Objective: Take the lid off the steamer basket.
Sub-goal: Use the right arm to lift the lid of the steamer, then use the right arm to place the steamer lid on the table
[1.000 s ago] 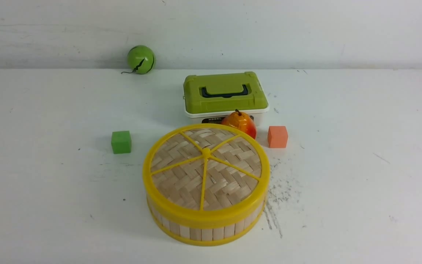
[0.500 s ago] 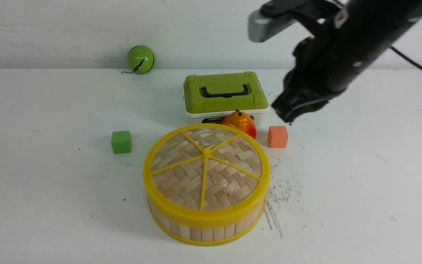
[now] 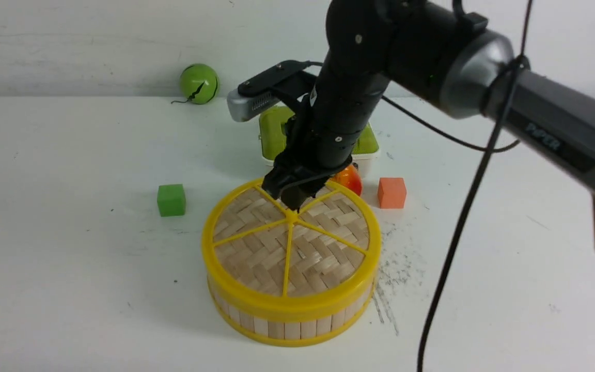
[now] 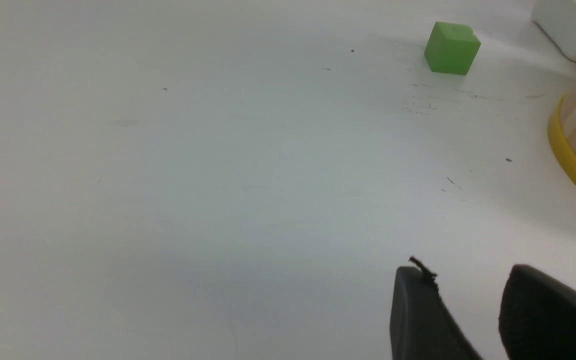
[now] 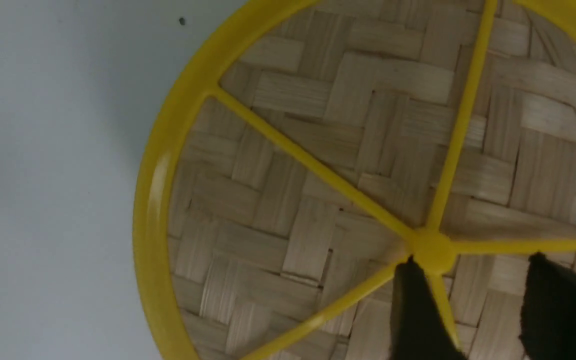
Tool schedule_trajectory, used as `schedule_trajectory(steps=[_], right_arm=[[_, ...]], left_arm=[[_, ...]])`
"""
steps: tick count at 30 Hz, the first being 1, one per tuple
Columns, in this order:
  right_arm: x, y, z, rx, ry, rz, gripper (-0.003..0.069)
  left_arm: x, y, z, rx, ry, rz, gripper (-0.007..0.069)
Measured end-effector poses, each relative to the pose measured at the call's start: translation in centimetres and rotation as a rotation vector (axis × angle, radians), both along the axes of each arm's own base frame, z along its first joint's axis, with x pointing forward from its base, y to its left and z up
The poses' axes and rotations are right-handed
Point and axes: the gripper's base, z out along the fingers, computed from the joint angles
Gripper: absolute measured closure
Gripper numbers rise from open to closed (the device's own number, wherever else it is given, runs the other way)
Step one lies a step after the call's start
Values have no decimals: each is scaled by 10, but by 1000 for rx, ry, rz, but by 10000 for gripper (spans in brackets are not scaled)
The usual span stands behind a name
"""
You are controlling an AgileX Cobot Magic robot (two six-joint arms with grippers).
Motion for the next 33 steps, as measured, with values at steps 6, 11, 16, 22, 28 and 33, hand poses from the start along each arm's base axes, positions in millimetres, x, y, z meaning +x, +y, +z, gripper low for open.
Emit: schedule_trajectory(steps=[6,11,16,22,28,33], right_arm=[[7,5,-24,-26,39,-4,249],[9,7,-29,-28,43,-5,302],[9,7,-28,-26,41,-5,448],[7,6,-22,-21,34,-2,553],[-8,-9,31,20,-69,22,553],[-30,-44,76,52,-130,-11,553]], left_arm=[[0,0,0,0,0,0,385],[0,0,0,0,0,0,385],[0,0,0,0,0,0,385],[0,0,0,0,0,0,385],[0,0,0,0,0,0,386],[0,0,0,0,0,0,386]])
